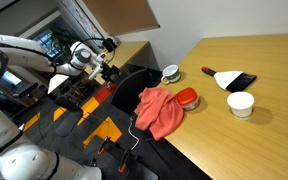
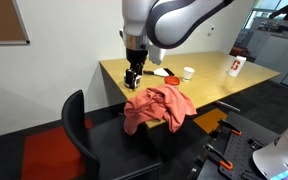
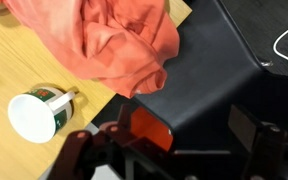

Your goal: Hang the peach sweatshirt on the backrest of the black chair

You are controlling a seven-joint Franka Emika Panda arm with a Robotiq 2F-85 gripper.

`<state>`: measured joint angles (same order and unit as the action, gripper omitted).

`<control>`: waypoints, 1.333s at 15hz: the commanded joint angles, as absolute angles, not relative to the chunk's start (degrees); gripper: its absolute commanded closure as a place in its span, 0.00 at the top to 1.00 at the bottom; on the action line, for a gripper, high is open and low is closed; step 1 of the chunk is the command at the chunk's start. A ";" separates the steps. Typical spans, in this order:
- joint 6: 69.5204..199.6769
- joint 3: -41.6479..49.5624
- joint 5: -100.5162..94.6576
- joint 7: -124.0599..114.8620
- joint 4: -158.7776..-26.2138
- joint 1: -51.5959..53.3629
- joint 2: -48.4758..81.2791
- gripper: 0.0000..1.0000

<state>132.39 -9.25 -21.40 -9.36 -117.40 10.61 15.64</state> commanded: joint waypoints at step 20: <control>132.87 -1.36 -35.49 -10.40 -107.00 19.28 34.83 1.00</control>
